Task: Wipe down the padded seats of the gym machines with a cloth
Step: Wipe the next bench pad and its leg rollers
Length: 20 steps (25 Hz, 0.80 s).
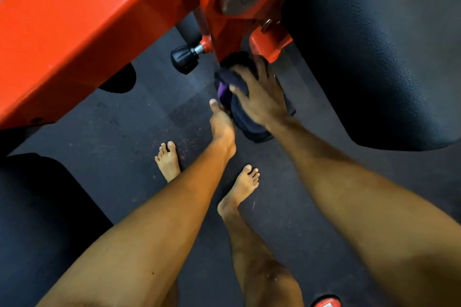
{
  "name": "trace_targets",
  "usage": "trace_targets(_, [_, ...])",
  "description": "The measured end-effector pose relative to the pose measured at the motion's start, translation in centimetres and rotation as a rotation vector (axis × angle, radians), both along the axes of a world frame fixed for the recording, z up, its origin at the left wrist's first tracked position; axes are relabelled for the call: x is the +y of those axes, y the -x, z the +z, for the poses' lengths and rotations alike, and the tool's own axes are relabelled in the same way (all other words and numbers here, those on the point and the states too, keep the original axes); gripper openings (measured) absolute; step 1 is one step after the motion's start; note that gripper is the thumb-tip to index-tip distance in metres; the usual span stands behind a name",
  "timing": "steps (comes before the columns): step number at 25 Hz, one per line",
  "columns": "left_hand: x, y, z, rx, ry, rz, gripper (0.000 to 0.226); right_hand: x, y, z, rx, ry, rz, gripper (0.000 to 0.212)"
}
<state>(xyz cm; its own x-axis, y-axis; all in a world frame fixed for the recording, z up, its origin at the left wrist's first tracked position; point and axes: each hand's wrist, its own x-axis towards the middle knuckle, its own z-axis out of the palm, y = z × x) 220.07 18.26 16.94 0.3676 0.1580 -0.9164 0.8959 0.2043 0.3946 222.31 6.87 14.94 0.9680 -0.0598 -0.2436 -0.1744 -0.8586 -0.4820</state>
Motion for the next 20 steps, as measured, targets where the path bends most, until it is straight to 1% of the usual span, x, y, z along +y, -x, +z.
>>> trace_targets(2, [0.0,0.1,-0.3,0.007,-0.003,0.001,0.057,-1.3,-1.6,-0.4,0.042,-0.099,-0.116,0.06])
trace_targets(3, [0.0,0.1,-0.2,0.008,0.005,-0.008,0.056,-1.7,-0.8,-0.5,0.047,-0.135,-0.147,0.064])
trace_targets(5, [0.2,0.0,0.2,-0.006,0.023,-0.015,0.057,-2.3,3.4,-0.2,0.02,-0.139,-0.192,0.067])
trace_targets(8, [0.0,-0.3,0.4,0.0,0.056,-0.015,0.06,-2.7,11.1,1.1,0.132,-0.082,-0.251,0.066])
trace_targets(10, [-0.4,-0.4,0.4,0.002,0.077,0.043,0.06,-2.9,11.8,1.3,0.119,-0.017,-0.169,0.064])
trace_targets(12, [-0.6,-0.4,0.8,0.009,0.11,0.098,0.06,-1.7,8.4,1.1,0.056,0.075,-0.014,0.064])
trace_targets(14, [-1.1,-0.6,1.1,0.004,0.187,0.179,0.064,1.3,3.7,1.1,0.081,0.17,0.076,0.066])
trace_targets(16, [-1.6,-0.8,1.6,-0.084,0.314,0.232,0.069,4.2,0.7,0.9,0.142,0.253,0.084,0.063])
trace_targets(17, [-1.6,-0.8,1.8,-0.135,0.37,0.269,0.069,4.8,0.4,0.7,0.136,0.287,0.09,0.064])
trace_targets(18, [-1.4,-0.8,2.0,-0.138,0.376,0.261,0.07,4.8,1.0,0.5,0.122,0.329,0.121,0.065])
trace_targets(19, [-1.0,-0.9,2.1,-0.087,0.328,0.208,0.073,4.1,2.3,0.4,0.104,0.371,0.167,0.07])
trace_targets(20, [-0.5,-0.8,2.2,-0.013,0.237,0.15,0.076,3.1,4.0,0.2,0.074,0.396,0.214,0.075])
